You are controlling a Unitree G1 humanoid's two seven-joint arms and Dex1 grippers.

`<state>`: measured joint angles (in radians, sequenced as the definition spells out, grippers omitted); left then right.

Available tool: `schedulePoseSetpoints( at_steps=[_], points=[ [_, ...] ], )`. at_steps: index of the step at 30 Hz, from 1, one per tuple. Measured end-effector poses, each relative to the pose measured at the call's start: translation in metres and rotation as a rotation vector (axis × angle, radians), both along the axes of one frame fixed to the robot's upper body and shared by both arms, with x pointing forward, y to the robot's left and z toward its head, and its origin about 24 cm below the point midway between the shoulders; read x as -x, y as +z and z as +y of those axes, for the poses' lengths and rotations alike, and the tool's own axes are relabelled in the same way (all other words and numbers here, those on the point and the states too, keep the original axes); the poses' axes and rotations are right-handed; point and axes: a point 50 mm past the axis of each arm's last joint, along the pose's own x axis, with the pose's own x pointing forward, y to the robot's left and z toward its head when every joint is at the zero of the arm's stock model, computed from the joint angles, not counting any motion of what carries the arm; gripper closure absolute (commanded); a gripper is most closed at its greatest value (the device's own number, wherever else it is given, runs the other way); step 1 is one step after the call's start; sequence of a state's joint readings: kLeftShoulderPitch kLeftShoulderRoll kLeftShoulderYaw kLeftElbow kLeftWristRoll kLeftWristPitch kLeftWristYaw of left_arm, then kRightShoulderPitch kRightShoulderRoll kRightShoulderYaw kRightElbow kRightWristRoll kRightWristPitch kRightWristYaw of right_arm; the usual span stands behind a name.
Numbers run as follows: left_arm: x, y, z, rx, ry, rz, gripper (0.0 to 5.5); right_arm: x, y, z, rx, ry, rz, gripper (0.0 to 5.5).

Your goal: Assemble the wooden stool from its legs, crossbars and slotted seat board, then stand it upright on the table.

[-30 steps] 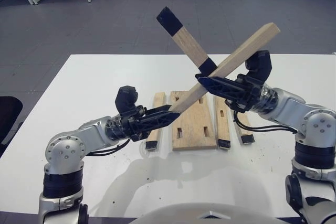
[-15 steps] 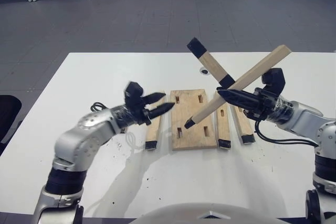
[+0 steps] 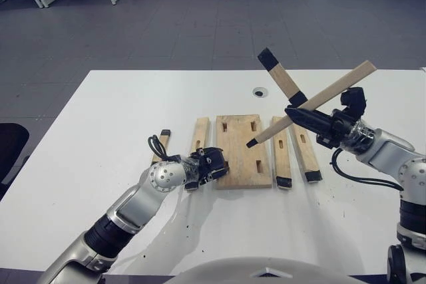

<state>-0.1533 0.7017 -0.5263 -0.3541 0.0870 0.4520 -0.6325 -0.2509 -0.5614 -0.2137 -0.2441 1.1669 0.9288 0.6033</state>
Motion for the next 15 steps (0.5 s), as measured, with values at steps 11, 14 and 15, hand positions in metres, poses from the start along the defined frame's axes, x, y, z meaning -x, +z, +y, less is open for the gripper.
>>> schedulePoseSetpoints(
  at_steps=[11,14,15],
  points=[
    [0.003,0.015,0.053,-0.282,-0.398,-0.041,2.68,-0.024,-0.017,0.014,0.225,0.049,-0.141,3.44],
    [-0.002,0.015,0.064,-0.291,-0.506,-0.076,2.68,-0.033,-0.026,0.018,0.258,0.074,-0.136,3.44],
    [-0.005,0.014,0.068,-0.292,-0.53,-0.085,2.68,-0.037,-0.028,0.02,0.265,0.084,-0.137,3.44]
  ],
)
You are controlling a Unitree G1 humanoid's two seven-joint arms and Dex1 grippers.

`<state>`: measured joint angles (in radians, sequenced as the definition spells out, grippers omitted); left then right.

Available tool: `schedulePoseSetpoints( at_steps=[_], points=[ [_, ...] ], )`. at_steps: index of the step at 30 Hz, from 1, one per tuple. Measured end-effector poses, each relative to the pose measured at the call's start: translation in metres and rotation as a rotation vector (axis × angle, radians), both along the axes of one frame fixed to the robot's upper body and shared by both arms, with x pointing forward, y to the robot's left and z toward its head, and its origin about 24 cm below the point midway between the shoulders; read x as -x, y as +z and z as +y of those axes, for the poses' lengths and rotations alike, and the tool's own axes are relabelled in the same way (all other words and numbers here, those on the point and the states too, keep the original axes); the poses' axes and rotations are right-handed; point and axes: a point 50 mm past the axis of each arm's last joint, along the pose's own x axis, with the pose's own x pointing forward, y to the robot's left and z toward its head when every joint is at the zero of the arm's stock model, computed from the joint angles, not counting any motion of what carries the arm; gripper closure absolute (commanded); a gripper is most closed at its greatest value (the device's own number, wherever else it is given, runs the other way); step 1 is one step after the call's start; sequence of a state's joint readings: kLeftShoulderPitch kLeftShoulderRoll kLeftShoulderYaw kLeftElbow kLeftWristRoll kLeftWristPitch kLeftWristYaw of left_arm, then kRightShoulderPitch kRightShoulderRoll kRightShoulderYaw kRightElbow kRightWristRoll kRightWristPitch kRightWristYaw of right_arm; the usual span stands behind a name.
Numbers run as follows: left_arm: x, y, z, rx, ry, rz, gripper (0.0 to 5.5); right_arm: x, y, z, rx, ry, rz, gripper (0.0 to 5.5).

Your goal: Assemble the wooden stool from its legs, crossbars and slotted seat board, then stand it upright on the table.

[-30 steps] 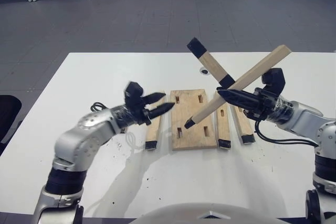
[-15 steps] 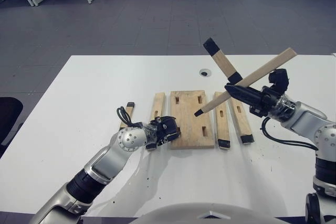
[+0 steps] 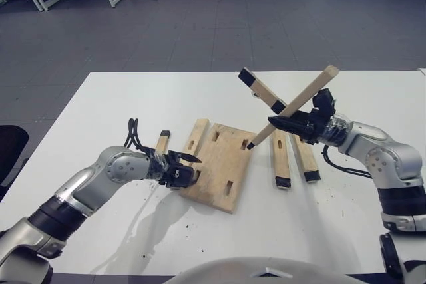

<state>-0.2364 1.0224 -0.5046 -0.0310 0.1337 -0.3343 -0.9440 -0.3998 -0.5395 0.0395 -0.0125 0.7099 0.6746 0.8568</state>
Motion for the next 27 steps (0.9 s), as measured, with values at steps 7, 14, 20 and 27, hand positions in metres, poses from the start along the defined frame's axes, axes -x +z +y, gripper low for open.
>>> schedulePoseSetpoints(
  at_steps=[7,14,20,27],
  points=[
    [-0.01,-0.001,0.01,0.017,-0.145,-0.031,2.68,-0.014,-0.02,0.016,0.021,0.077,0.045,3.44],
    [-0.015,-0.002,0.009,0.026,-0.17,-0.039,2.68,-0.04,-0.033,0.021,0.05,0.125,0.054,3.44],
    [-0.017,-0.003,0.007,0.036,-0.18,-0.049,2.68,-0.06,-0.026,0.027,0.166,0.188,0.005,3.44],
    [-0.017,-0.003,0.002,0.054,-0.182,-0.057,2.68,-0.065,-0.025,0.051,0.318,0.28,-0.129,3.44]
  ],
)
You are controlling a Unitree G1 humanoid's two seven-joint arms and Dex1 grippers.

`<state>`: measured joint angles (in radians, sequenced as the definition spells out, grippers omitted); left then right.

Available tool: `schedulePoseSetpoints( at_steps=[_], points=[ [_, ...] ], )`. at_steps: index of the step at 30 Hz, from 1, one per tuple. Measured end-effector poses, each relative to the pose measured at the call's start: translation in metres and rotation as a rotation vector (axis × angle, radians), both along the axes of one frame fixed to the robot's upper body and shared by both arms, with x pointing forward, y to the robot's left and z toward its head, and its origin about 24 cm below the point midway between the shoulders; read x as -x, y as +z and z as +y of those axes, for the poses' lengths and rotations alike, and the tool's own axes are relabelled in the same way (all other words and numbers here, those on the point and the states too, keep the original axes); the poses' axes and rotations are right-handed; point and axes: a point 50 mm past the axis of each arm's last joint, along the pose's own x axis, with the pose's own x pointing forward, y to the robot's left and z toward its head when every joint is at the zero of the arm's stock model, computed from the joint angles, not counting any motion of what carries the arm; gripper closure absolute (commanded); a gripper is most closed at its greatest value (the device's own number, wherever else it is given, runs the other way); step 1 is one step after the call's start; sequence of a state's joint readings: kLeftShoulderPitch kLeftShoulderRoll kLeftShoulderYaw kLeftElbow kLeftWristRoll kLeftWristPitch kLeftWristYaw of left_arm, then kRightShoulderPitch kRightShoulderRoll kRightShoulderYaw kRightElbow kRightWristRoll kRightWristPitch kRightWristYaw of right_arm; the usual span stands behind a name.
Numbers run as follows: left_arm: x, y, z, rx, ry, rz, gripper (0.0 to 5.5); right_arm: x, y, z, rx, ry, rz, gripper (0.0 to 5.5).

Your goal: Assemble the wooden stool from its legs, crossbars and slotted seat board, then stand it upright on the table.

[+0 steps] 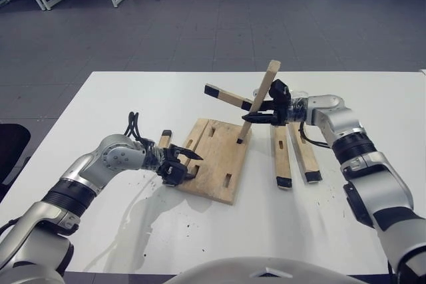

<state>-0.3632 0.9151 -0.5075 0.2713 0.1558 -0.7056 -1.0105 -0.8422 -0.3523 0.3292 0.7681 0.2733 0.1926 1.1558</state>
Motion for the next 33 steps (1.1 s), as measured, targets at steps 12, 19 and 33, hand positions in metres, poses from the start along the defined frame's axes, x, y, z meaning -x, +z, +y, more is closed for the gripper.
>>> schedulePoseSetpoints(
  at_steps=[12,19,33],
  points=[
    [-0.001,-0.002,-0.013,0.073,-0.016,-0.016,2.68,0.009,-0.01,-0.033,-0.018,-0.02,0.187,3.48],
    [-0.004,-0.006,-0.016,0.098,0.006,-0.031,2.68,0.011,-0.011,-0.039,-0.033,-0.069,0.228,3.48],
    [-0.011,-0.005,-0.019,0.098,0.043,-0.073,2.68,0.031,-0.026,-0.067,0.039,-0.294,0.161,1.29]
  ],
)
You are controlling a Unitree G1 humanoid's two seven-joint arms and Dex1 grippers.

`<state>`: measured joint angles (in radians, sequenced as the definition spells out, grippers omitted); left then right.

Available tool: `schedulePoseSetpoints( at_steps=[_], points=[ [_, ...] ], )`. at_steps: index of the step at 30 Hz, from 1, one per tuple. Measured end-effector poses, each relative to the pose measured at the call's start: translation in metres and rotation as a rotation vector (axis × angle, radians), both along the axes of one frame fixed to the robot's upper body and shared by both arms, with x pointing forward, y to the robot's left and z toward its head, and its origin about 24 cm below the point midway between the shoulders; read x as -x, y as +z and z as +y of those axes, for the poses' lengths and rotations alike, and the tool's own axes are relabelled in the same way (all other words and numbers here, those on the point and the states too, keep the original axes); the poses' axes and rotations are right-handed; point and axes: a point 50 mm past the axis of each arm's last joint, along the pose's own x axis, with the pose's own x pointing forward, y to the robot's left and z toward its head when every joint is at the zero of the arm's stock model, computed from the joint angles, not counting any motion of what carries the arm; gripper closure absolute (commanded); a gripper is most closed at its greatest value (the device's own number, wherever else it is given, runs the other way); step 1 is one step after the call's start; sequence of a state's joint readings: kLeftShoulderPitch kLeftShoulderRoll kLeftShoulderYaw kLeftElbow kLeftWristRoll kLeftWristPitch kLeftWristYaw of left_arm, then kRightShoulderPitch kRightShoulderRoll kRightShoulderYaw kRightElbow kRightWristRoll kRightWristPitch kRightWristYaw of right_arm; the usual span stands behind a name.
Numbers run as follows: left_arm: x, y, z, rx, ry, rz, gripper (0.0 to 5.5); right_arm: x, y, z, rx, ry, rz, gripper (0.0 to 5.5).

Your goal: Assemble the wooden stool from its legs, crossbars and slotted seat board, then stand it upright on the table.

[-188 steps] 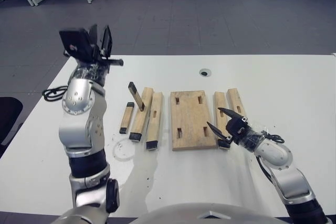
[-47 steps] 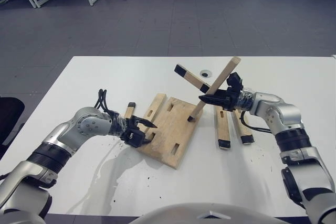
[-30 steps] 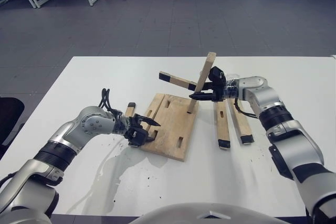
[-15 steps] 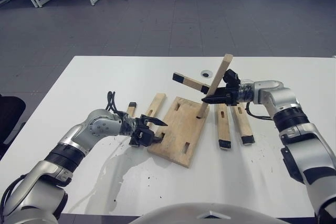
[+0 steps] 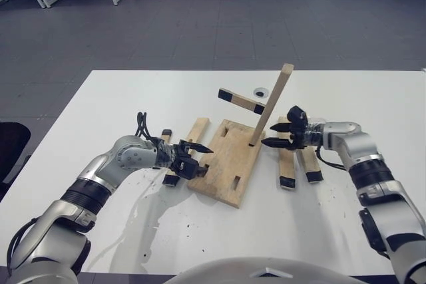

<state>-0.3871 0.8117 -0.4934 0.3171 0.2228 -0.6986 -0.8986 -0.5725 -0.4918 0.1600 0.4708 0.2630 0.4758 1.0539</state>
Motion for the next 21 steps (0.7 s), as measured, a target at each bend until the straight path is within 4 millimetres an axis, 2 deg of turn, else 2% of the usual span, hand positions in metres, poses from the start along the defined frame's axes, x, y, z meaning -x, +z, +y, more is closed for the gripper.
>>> schedulePoseSetpoints(
  at_steps=[3,5,8,10,12,13,15,16,18,19,20,21],
  points=[
    [0.0,0.0,0.0,0.004,0.004,0.0,2.68,0.003,0.033,-0.025,-0.07,-0.139,-0.078,1.29],
    [0.002,-0.002,0.001,0.009,0.015,0.005,2.68,0.004,0.073,-0.051,-0.054,-0.257,-0.204,1.29],
    [0.004,-0.003,0.004,0.008,0.034,0.011,2.68,-0.006,0.123,-0.062,-0.065,-0.4,-0.384,1.29],
    [0.004,-0.002,0.004,0.015,0.034,0.005,2.68,-0.017,0.171,-0.047,-0.206,-0.436,-0.562,1.29],
    [0.004,-0.002,0.003,0.016,0.032,0.007,2.68,-0.021,0.227,-0.012,-0.461,-0.398,-0.747,1.29],
    [0.004,-0.002,0.002,0.016,0.031,0.007,2.68,-0.019,0.248,0.001,-0.547,-0.375,-0.812,1.29],
    [0.003,-0.001,0.001,0.015,0.031,0.003,2.68,-0.018,0.27,0.02,-0.635,-0.327,-0.879,1.29],
    [0.002,-0.002,0.001,0.013,0.031,0.004,2.68,-0.023,0.266,0.027,-0.633,-0.308,-0.861,1.29],
    [0.002,-0.002,0.001,0.012,0.031,0.004,2.68,-0.04,0.231,0.044,-0.541,-0.266,-0.735,1.29],
    [0.002,-0.001,0.001,0.013,0.029,0.003,2.68,-0.051,0.186,0.055,-0.449,-0.246,-0.585,1.29],
    [0.001,-0.001,-0.001,0.013,0.025,0.0,2.68,-0.055,0.13,0.061,-0.33,-0.245,-0.439,1.29],
    [-0.001,0.0,0.0,0.006,0.031,-0.005,2.68,-0.055,0.125,0.06,-0.279,-0.218,-0.447,1.29]
  ],
)
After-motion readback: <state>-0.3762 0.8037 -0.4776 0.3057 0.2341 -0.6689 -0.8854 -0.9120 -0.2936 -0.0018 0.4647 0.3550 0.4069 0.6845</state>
